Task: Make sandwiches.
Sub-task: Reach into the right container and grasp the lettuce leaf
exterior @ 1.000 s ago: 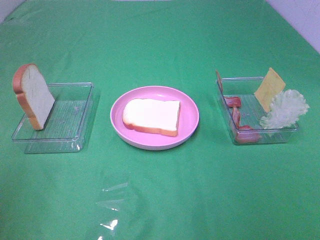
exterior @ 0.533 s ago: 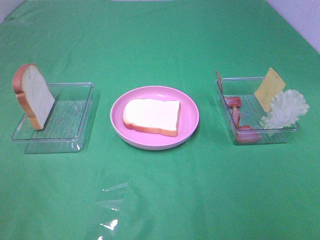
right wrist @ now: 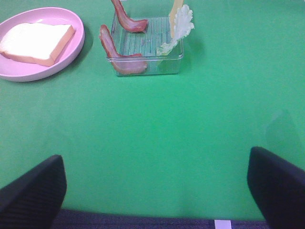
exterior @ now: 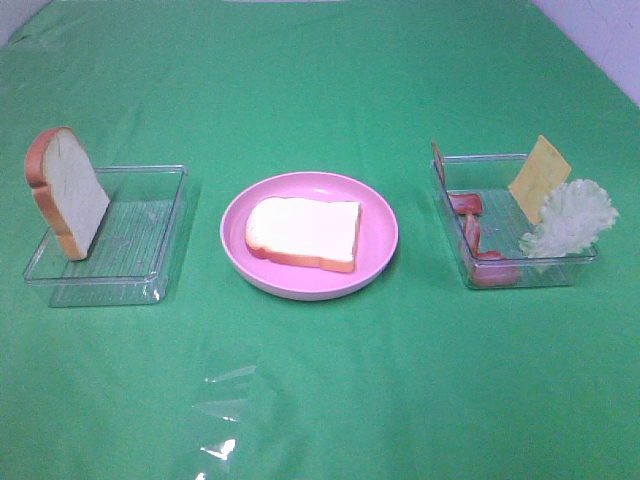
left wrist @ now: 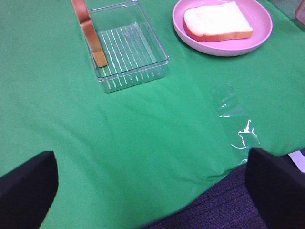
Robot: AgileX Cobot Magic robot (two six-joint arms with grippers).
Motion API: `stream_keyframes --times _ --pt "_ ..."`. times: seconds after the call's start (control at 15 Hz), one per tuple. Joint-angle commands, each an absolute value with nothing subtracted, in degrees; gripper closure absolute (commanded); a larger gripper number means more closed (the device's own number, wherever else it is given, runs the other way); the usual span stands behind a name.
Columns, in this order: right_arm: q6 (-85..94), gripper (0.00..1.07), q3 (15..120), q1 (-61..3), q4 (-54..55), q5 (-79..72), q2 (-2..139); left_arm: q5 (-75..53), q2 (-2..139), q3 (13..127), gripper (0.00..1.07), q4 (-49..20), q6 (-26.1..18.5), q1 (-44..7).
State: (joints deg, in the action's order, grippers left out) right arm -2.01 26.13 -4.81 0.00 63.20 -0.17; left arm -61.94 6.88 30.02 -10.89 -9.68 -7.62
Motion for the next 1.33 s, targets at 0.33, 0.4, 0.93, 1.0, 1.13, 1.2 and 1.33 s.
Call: stream_keyframes --times 0.33,0.4,0.93,1.0,1.13,1.2,1.33 --pt "-1.6 0.09 26.07 -4.81 0.0 62.97 -2.12 -62.17 6.53 29.91 0.05 -11.12 -9.74 -7.45" --pt "-1.6 0.09 26.07 -4.81 0.0 62.97 -2.12 -62.17 6.53 29.91 0.05 -11.12 -9.74 -7.45" --pt "-1.6 0.09 26.07 -4.81 0.57 62.97 -2.12 -62.28 -1.15 30.02 0.05 -11.29 -9.85 -0.69" --pt "-1.6 0.09 26.07 -4.81 0.69 62.97 -1.89 -62.28 -1.2 30.02 0.05 -10.94 -9.85 -0.29" --pt "-1.6 0.09 26.07 -4.81 0.69 62.97 -1.83 -62.34 -1.26 30.02 0.05 -11.12 -9.85 -0.11" --pt "-1.6 0.09 26.07 -4.81 0.69 62.97 -1.72 -62.34 -1.26 30.02 0.05 -11.06 -9.85 -0.11" --pt "-2.06 0.09 26.07 -4.81 0.34 62.8 -1.55 -62.28 -1.26 30.02 0.05 -11.17 -9.85 -0.11"
